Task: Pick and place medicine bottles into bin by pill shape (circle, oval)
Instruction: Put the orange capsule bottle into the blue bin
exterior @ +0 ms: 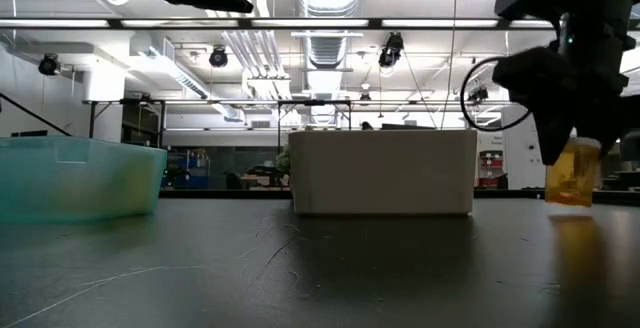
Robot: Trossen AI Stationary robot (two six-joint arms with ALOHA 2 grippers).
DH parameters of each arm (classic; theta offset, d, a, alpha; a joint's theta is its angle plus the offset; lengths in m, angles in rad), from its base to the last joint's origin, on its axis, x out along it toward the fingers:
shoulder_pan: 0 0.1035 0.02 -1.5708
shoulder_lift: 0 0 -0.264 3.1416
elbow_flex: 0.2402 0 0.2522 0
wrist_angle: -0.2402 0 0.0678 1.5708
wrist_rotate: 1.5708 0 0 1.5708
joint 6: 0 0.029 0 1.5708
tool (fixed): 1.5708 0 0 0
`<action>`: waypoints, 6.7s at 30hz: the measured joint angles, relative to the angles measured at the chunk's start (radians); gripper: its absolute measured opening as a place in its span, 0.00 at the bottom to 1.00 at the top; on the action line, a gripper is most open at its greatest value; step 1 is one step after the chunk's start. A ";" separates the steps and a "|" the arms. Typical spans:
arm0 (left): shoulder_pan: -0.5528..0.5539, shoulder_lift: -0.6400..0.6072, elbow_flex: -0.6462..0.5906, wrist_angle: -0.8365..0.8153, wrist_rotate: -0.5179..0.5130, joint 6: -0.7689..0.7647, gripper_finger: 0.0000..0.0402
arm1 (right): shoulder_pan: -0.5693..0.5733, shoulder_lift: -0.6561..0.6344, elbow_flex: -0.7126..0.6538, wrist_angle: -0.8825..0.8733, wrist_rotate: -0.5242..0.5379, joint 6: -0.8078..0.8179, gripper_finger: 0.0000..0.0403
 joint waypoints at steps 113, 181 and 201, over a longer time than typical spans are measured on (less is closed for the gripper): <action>-0.141 0.216 -0.151 0.667 0.098 -0.217 0.39 | -0.055 0.383 0.263 1.342 -0.159 -1.505 0.60; -0.137 0.200 -0.149 0.561 0.022 -0.229 0.69 | -0.091 0.468 0.325 1.173 -0.174 -1.429 0.37; -0.079 0.314 -0.117 0.553 0.020 -0.299 0.68 | -0.092 0.479 0.452 0.864 -0.149 -1.438 0.37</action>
